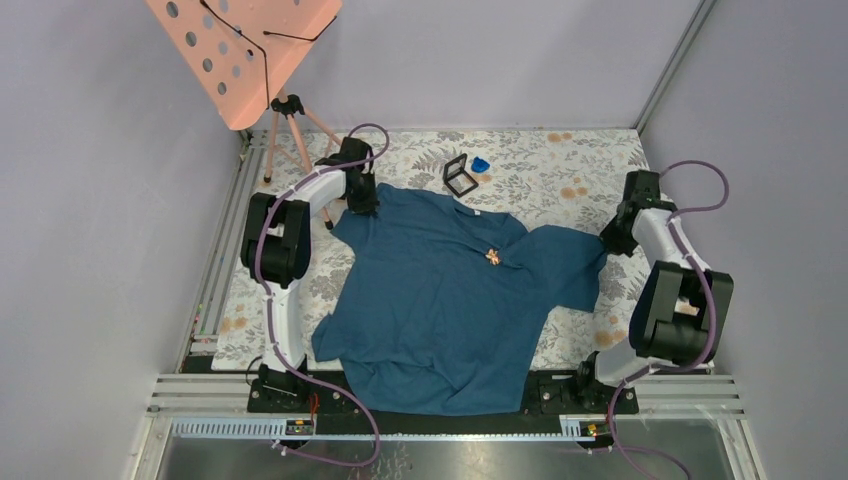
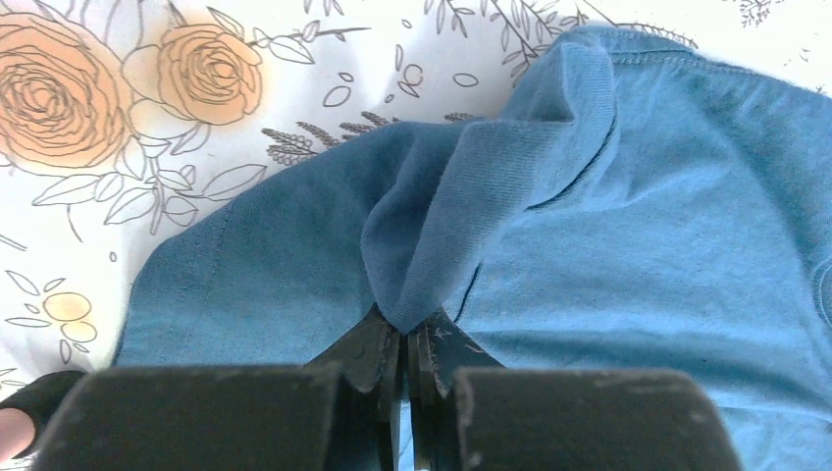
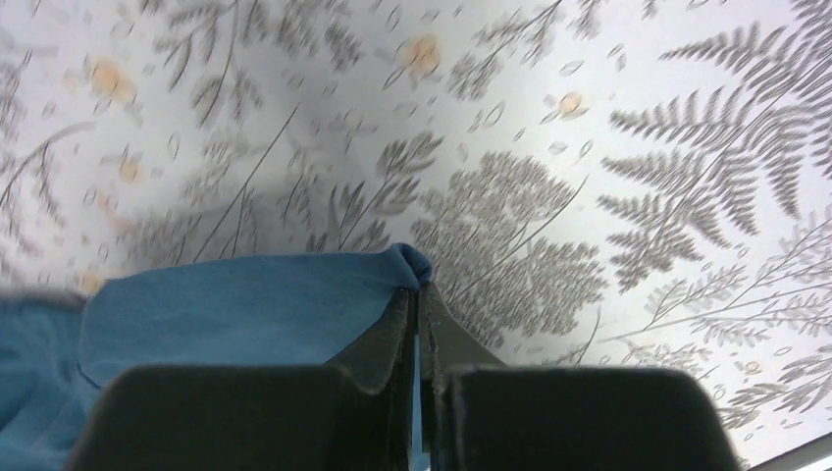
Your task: Pin the brooch onto the clothing
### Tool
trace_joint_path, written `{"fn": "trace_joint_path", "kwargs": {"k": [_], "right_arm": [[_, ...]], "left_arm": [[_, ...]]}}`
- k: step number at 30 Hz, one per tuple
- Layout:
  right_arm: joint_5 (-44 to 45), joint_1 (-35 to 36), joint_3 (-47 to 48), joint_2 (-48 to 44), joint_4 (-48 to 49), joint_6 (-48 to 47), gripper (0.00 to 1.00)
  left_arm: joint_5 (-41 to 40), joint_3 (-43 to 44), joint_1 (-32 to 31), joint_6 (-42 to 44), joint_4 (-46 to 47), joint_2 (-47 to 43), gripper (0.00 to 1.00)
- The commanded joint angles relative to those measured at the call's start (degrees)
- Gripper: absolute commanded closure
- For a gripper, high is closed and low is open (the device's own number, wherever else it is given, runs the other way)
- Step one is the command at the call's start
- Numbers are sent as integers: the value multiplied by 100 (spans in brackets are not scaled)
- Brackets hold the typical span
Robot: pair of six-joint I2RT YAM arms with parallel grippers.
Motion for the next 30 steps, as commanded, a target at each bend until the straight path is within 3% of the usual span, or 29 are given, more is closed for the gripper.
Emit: {"fn": "trace_joint_path", "kwargs": {"k": [1, 7, 15, 17, 20, 23, 26, 30], "right_arm": [[380, -329, 658, 484, -84, -104, 100], [690, -679, 1120, 1169, -85, -149, 100], [391, -980, 1294, 1689, -10, -306, 100], [253, -989, 1373, 1746, -33, -358, 92], [-65, -984, 1443, 1692, -49, -442, 58], [-222, -981, 1467, 1495, -81, -499, 36], [-210, -969, 1372, 1161, -98, -562, 27], [-605, -846, 1024, 557, 117, -595, 21]], "left_arm": [[-63, 239, 141, -29, 132, -110, 100], [-65, 234, 267, -77, 128, -112, 100], [8, 269, 297, -97, 123, -90, 99], [-34, 274, 297, -56, 122, -137, 94], [-14, 267, 298, -1, 127, -248, 71], [11, 265, 302, 22, 139, -409, 44], [-81, 248, 282, 32, 141, -601, 20], [-392, 161, 226, 36, 148, -964, 3]]}}
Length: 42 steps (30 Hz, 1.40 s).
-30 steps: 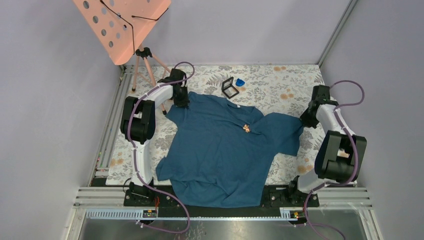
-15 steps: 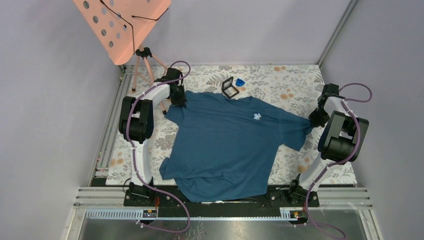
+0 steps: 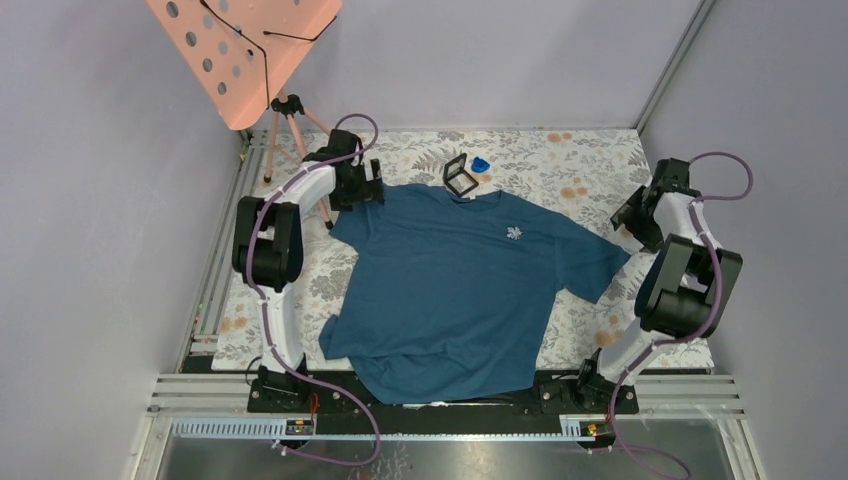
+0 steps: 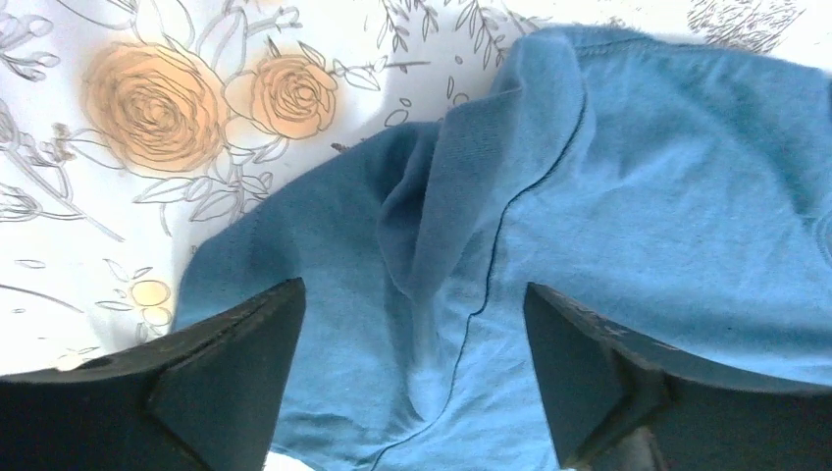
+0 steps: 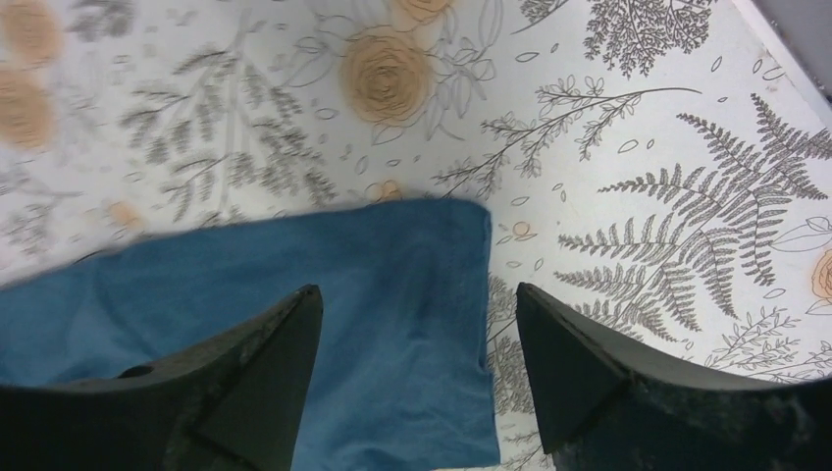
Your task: Pin the brooch onto the clothing
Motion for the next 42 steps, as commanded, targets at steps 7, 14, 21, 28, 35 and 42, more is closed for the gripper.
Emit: {"fn": "trace_joint_path", "kwargs": {"k": [7, 14, 21, 28, 35, 42], "right_arm": [[-1209, 1217, -37, -744, 519, -490, 19], [-1483, 2486, 1174, 465, 454, -528, 22], [-1311, 3088, 2819, 1880, -58, -660, 25], [-869, 3361, 4002, 2901, -560, -684, 26], [-391, 3489, 5295, 3756, -1315, -561, 34], [-346, 3545, 5704, 4100, -1563, -493, 50]], "left_arm": [[-645, -437, -425, 45, 320, -2088, 1], [-280, -1730, -1648, -520, 788, -3369, 1], [67, -3223, -2883, -1246, 1692, -3752, 4], [171, -4185, -4036, -1715, 2536, -3839, 3], [-128, -4524, -4983, -1679, 2825, -3442, 3], [-413, -4653, -5537, -1799, 2798, -3071, 24]]}}
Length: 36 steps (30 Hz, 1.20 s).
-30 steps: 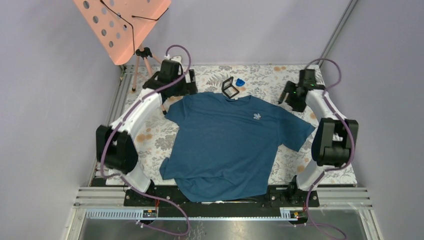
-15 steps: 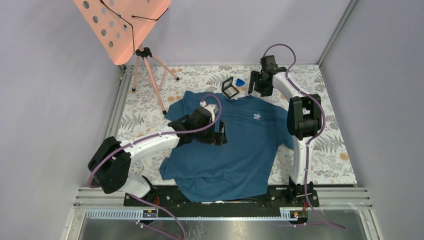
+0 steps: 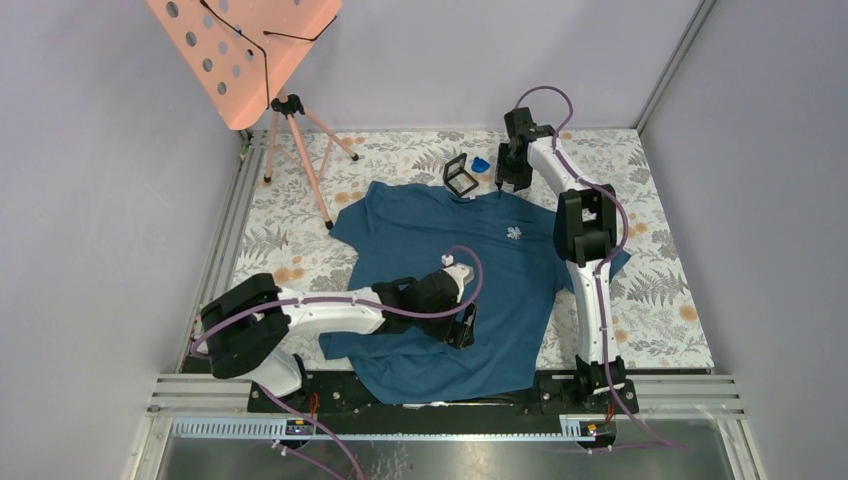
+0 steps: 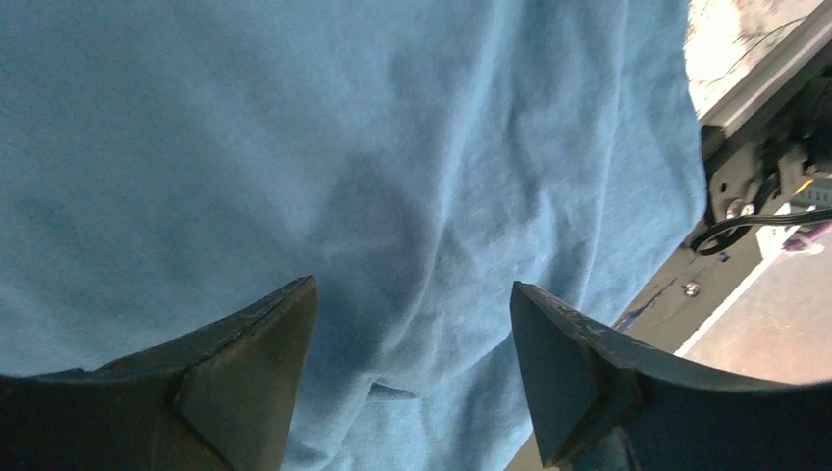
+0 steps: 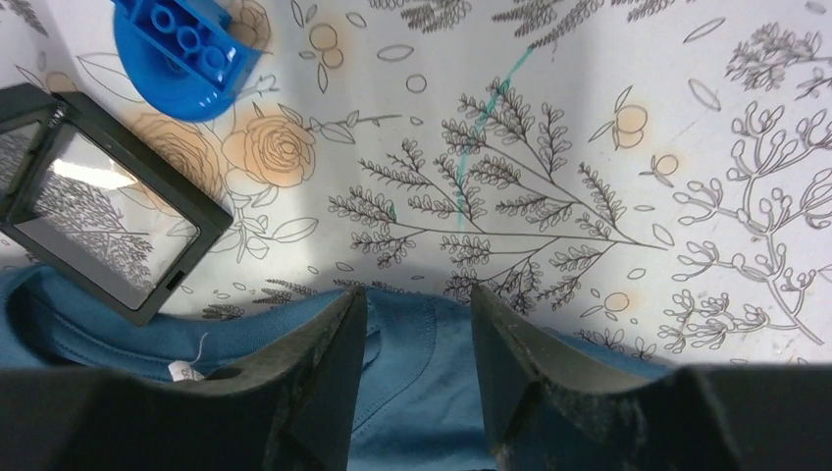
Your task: Pin the brooch onto the clothing
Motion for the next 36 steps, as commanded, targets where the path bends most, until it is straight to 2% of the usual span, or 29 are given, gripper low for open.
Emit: {"fn": "trace_joint_path", "kwargs": {"k": [1, 5, 7, 11, 14, 18, 26, 29, 30, 31, 35, 36], "right_arm": [[106, 72, 224, 74, -324, 76, 52], [-5, 95, 166, 83, -271, 73, 53], [-93, 98, 196, 103, -293, 61, 59], [-108, 98, 276, 158, -346, 90, 82], [15, 98, 279, 125, -365, 110, 99], [543, 83, 188, 25, -338, 309, 100], [579, 74, 619, 192, -439, 462, 100], [473, 74, 605, 166, -436, 431, 100], [411, 71, 582, 115, -438, 386, 97], [334, 72, 526, 59, -417, 333, 91], [-144, 73, -84, -550, -133, -78, 43], [-221, 72, -366, -778, -17, -168, 35]], "left_arm": [[-352, -87, -313, -124, 259, 208, 25], [-535, -151, -549, -193, 153, 308, 34], [-616, -195, -605, -250, 112, 297, 42], [-615, -291, -666, -400, 121, 293, 67], [-565, -316, -773, -508, 116, 294, 80], [-604, -343, -937, -735, 45, 205, 83], [-730, -350, -1135, -1132, 52, 182, 84], [-897, -325, -1136, -1142, 40, 115, 79], [-972, -286, -1136, -1109, 10, 81, 73], [-1062, -233, -1136, -1060, -42, 37, 64], [-1574, 146, -1108, -725, -381, -184, 11], [-1703, 262, -1086, -633, -488, -227, 3]]}}
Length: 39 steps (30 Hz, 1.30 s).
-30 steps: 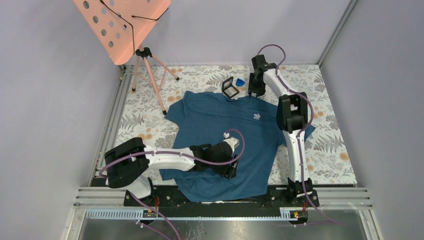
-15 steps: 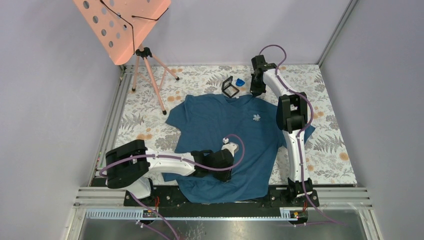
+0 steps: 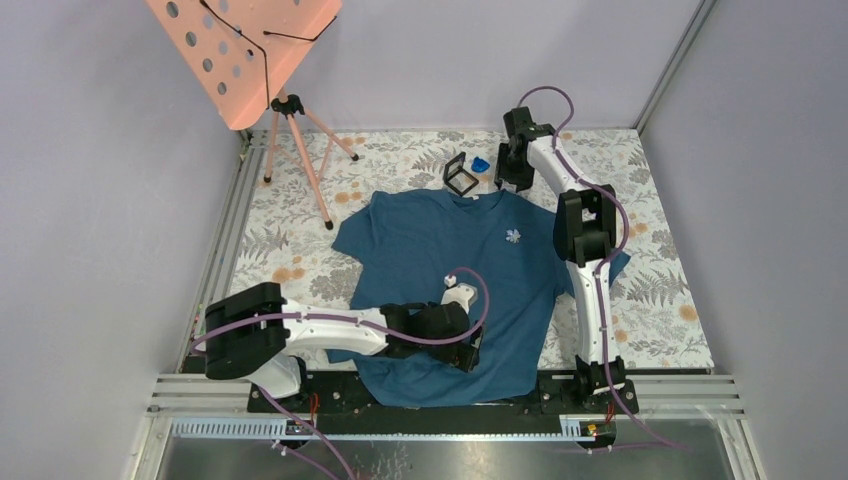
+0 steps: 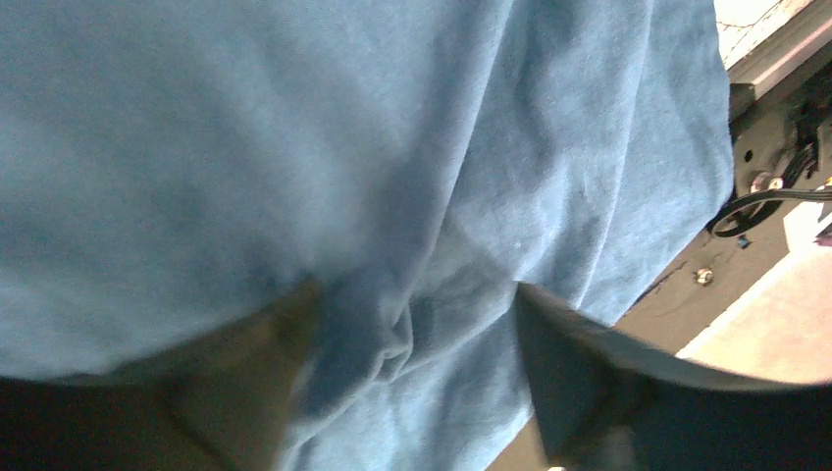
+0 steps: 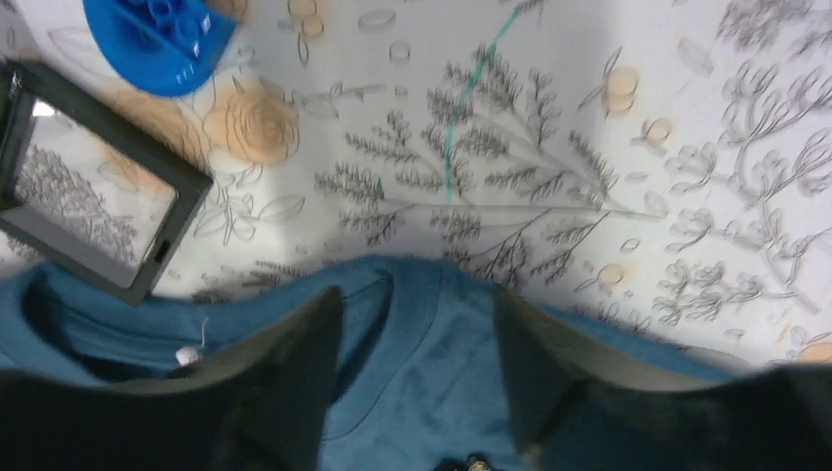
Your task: Pin the brooch onto the clothing
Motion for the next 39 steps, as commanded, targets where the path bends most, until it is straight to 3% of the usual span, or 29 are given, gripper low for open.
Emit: {"fn": "trace_joint_path", "kwargs": {"k": [1, 3, 5, 12, 18, 22, 29, 34, 39], "right_arm": [[-457, 41, -830, -1122, 379, -472, 28], [-509, 47, -1544, -1738, 705, -607, 16], [-511, 40, -2253, -2414, 984, -719, 11], [-511, -223, -5148, -5051, 1738, -715, 9], [-1030, -1080, -7427, -7566, 2401, -442, 8], [-564, -1242, -8013, -9107, 2146, -561, 6], [-314, -1242, -8542, -11444, 2447, -614, 7], [-160, -1241, -8741, -12170, 2434, -606, 6], [-210, -1242, -8794, -12242, 2385, -573, 7]], "left_arm": [[-760, 530, 60, 411, -493, -346, 1], [-874, 712, 185, 617, -623, -409, 1], [-877, 810, 417, 791, -690, -516, 1], [-604, 561, 1820, 1352, -507, -1342, 1], [-534, 381, 3233, 1540, -851, -2360, 1], [-928, 365, 3754, 1722, -1145, -3453, 1], [-1899, 762, 3811, 2717, -1241, -5264, 1], [-2329, 497, 3807, 3389, -1169, -5810, 1], [-2546, 360, 3811, 3307, -1354, -5995, 1]]}}
